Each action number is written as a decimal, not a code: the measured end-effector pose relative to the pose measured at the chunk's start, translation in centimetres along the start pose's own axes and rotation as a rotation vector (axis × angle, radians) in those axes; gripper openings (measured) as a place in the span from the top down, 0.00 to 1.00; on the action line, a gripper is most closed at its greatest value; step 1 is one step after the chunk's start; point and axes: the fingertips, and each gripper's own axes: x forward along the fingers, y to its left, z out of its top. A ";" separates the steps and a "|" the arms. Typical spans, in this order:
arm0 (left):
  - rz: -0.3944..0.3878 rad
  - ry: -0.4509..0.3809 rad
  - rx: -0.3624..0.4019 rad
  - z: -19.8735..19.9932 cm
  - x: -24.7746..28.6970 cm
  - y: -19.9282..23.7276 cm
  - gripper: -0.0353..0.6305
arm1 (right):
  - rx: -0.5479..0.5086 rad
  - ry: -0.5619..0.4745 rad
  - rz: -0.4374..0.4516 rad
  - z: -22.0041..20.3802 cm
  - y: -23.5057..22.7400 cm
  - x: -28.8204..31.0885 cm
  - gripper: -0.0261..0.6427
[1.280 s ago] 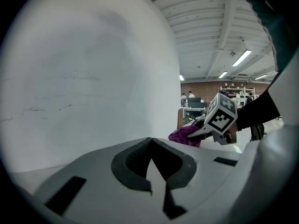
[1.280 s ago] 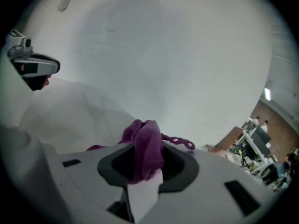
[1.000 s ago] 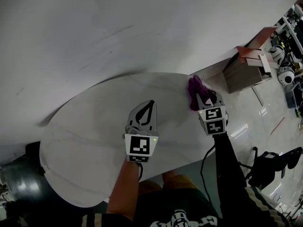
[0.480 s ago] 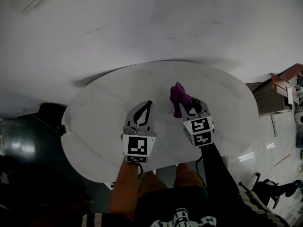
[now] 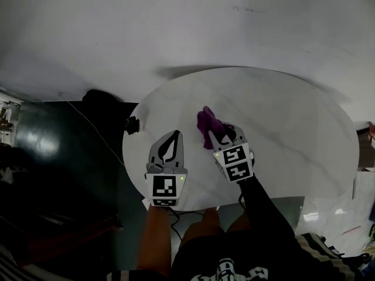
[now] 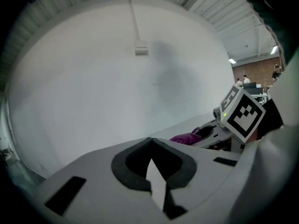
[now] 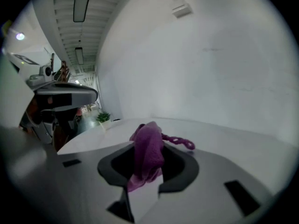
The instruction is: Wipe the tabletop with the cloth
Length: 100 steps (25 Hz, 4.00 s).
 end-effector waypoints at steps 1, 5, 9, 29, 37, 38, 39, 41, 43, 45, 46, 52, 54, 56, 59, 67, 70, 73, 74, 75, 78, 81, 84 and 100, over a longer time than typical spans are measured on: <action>0.027 0.012 0.002 -1.0 -1.1 1.9 0.95 | -0.007 0.002 0.023 0.4 2.1 1.5 0.78; 0.111 0.043 0.000 -4.4 -4.6 8.9 0.95 | -0.021 0.018 0.100 1.5 9.7 6.9 0.78; 0.168 0.064 -0.027 -7.1 -7.2 13.7 0.95 | -0.024 0.050 0.168 1.6 15.9 11.4 0.77; 0.003 0.024 0.003 -4.3 0.6 2.2 0.95 | -0.085 0.146 0.039 -4.6 3.8 5.9 0.77; -0.096 0.005 0.026 -0.3 6.0 -11.3 0.95 | -0.052 0.165 -0.054 -8.8 -8.5 -2.8 0.77; -0.105 0.007 0.020 0.0 6.6 -12.9 0.95 | -0.048 0.167 -0.066 -9.4 -10.0 -4.1 0.77; -0.116 0.010 0.013 0.3 7.1 -14.7 0.95 | -0.041 0.169 -0.079 -10.0 -11.5 -5.4 0.77; -0.141 0.005 0.015 1.4 8.3 -18.3 0.95 | -0.023 0.177 -0.112 -11.4 -14.7 -8.2 0.77; -0.175 -0.016 0.024 2.7 9.8 -22.1 0.95 | -0.007 0.184 -0.149 -12.8 -18.0 -10.9 0.77; -0.213 -0.026 0.033 3.7 11.1 -26.0 0.95 | 0.005 0.188 -0.182 -14.2 -21.1 -13.7 0.77; -0.230 -0.024 0.046 4.2 11.7 -27.8 0.95 | 0.011 0.190 -0.198 -14.9 -22.5 -15.0 0.77; -0.321 -0.055 0.012 6.5 14.0 -37.9 0.95 | 0.036 0.203 -0.293 -18.8 -30.8 -22.9 0.77; -0.341 -0.062 0.020 7.3 14.6 -40.9 0.95 | 0.043 0.206 -0.321 -20.1 -33.2 -25.4 0.77; -0.361 -0.063 0.024 8.2 15.1 -43.8 0.95 | 0.056 0.209 -0.351 -21.4 -35.6 -28.0 0.77; -0.394 -0.077 0.034 9.7 15.9 -48.2 0.95 | 0.077 0.215 -0.400 -23.4 -39.3 -31.9 0.77; -0.506 -0.110 0.063 13.0 17.4 -59.4 0.95 | 0.149 0.242 -0.553 -28.6 -48.4 -42.1 0.77; -0.549 -0.119 0.069 13.7 17.4 -62.6 0.95 | 0.182 0.259 -0.616 -30.5 -50.9 -45.7 0.77; -0.576 -0.124 0.077 14.2 17.2 -64.6 0.95 | 0.203 0.275 -0.674 -31.9 -52.7 -48.8 0.77; -0.582 -0.126 0.080 14.3 17.1 -65.0 0.95 | 0.202 0.281 -0.694 -32.4 -53.2 -49.6 0.77; -0.586 -0.128 0.084 14.4 17.0 -65.2 0.95 | 0.201 0.288 -0.716 -32.9 -53.7 -50.4 0.77; -0.589 -0.129 0.090 14.2 16.6 -65.0 0.95 | 0.209 0.318 -0.782 -34.0 -54.8 -52.4 0.77; -0.572 -0.116 0.083 13.7 16.3 -63.5 0.95 | 0.217 0.314 -0.830 -34.0 -55.0 -53.3 0.77; -0.550 -0.118 0.071 13.3 15.6 -61.0 0.95 | 0.231 0.215 -0.838 -31.5 -53.8 -53.1 0.77; -0.362 -0.053 0.047 5.4 6.4 -31.6 0.95 | 0.145 0.027 -0.442 -15.1 -23.9 -25.1 0.77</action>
